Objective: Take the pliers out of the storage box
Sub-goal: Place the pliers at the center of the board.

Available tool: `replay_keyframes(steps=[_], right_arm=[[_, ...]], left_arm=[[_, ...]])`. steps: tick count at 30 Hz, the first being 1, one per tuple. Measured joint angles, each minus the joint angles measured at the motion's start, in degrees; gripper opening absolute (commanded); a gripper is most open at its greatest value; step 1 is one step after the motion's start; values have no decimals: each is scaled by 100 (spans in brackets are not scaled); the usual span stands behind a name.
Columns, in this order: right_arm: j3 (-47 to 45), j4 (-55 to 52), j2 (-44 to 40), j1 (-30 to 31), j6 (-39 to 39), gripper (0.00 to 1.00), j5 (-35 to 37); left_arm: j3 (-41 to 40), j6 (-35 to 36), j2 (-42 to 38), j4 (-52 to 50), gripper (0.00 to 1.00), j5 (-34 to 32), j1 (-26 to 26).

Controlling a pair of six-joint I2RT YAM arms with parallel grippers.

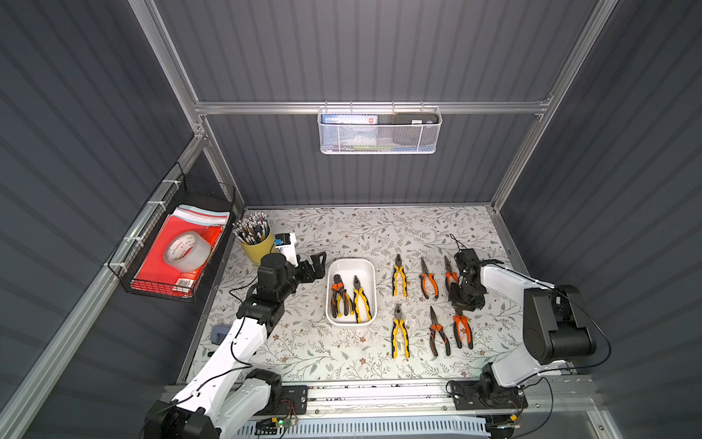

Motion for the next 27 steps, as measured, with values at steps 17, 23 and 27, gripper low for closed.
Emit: replay_keyframes(steps=[17,23,27], right_arm=[[175,-229,160,560,114,44,337],[310,-476,208,745,195,59,531],[509,-715,122,892,243,59,601]], left_arm=[[0,0,0,0,99,0,0],[0,0,0,0,99,0,0],[0,0,0,-2,99,0,0]])
